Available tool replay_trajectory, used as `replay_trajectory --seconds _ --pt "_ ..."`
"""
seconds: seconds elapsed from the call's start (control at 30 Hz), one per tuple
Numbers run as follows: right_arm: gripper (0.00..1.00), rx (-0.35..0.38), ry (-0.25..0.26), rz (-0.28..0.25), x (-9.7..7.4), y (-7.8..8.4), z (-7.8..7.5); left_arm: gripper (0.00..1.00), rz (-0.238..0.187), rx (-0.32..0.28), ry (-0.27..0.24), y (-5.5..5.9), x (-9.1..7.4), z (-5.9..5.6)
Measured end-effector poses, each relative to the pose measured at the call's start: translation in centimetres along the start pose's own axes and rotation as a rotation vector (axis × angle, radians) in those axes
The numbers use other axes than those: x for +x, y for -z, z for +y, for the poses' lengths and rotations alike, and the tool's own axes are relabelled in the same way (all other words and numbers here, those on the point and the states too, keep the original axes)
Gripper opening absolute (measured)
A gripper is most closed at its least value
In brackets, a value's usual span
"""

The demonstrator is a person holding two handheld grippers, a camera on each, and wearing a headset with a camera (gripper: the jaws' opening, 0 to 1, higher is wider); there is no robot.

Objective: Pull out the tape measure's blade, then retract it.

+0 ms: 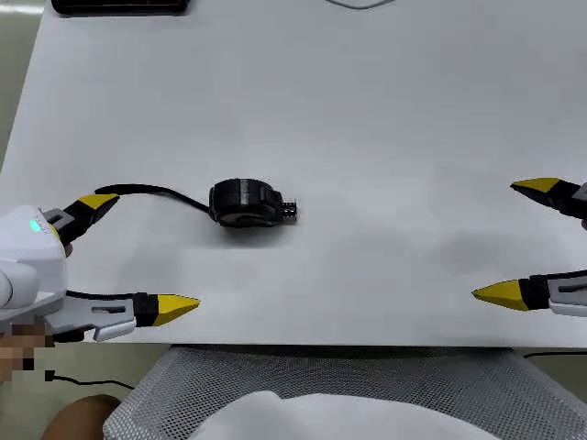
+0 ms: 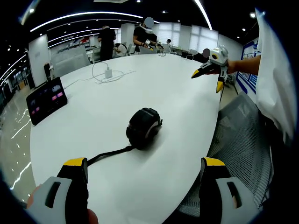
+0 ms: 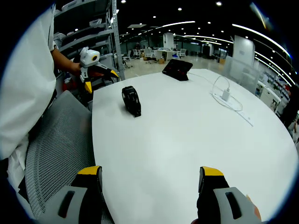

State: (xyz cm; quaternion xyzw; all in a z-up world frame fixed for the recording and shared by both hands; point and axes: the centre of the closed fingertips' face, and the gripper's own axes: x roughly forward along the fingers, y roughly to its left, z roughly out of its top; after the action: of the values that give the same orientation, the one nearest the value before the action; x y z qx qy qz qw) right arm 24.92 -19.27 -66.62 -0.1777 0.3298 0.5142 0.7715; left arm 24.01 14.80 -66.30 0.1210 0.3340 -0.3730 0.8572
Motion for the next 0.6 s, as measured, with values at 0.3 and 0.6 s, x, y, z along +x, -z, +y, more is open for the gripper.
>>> replay_trajectory --seconds 0.3,0.6 --pt "0.83 0.01 -0.004 -0.007 0.29 -0.29 0.3 0.99 0.001 0.004 0.017 -0.12 0.18 -0.41" --pt "0.83 0.031 -0.015 -0.037 0.48 -0.83 0.68 0.99 0.007 0.015 0.024 -0.12 0.19 -0.43"
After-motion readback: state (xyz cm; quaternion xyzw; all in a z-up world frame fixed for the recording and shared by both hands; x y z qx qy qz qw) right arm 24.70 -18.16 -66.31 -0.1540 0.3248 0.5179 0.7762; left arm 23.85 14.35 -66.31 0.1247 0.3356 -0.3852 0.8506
